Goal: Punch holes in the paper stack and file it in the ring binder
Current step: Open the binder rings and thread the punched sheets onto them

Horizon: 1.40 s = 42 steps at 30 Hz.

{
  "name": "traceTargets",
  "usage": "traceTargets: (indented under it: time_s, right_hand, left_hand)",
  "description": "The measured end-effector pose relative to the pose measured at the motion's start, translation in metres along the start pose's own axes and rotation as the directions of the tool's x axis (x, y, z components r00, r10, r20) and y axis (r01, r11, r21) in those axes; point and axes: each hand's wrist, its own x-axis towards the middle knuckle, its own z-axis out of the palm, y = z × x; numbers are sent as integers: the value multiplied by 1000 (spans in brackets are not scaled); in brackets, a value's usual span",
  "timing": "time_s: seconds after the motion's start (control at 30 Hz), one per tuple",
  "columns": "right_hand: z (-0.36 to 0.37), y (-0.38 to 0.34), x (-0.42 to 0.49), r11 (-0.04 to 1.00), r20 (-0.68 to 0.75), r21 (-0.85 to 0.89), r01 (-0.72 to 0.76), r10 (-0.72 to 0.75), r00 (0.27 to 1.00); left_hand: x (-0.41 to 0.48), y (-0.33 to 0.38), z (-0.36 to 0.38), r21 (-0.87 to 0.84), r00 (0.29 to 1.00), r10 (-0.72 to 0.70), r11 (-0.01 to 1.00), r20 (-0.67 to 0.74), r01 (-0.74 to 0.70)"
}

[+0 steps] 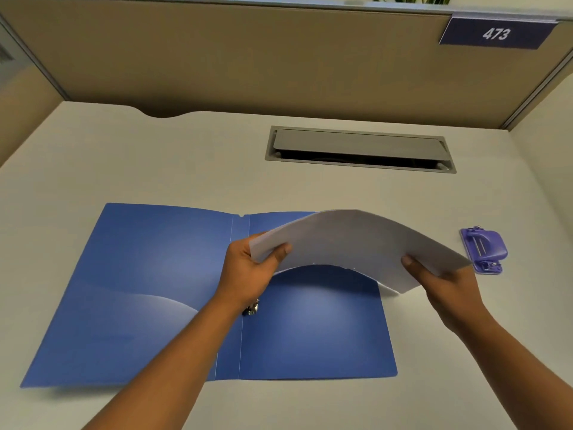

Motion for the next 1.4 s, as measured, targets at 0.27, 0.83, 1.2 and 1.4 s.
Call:
traceTargets:
  time_s: [0.27, 0.83, 1.2, 1.4]
  right_hand:
    - [-1, -6, 1, 998, 13, -63, 4, -3, 1000]
    - [-21, -43, 12, 997, 98, -83, 4, 4, 995]
    - [1, -176, 37, 647, 505, -649, 400, -26, 863]
    - [12, -174, 40, 721, 490, -595, 356, -26, 872]
  left_hand:
    - [2, 3, 6, -13, 998, -6, 1000, -58, 5]
    - [18, 17, 4, 42, 999, 31, 999, 17, -31]
    - [57, 114, -27, 259, 912, 282, 896, 297, -361]
    - [59, 133, -43, 228, 895, 352, 880, 275, -416]
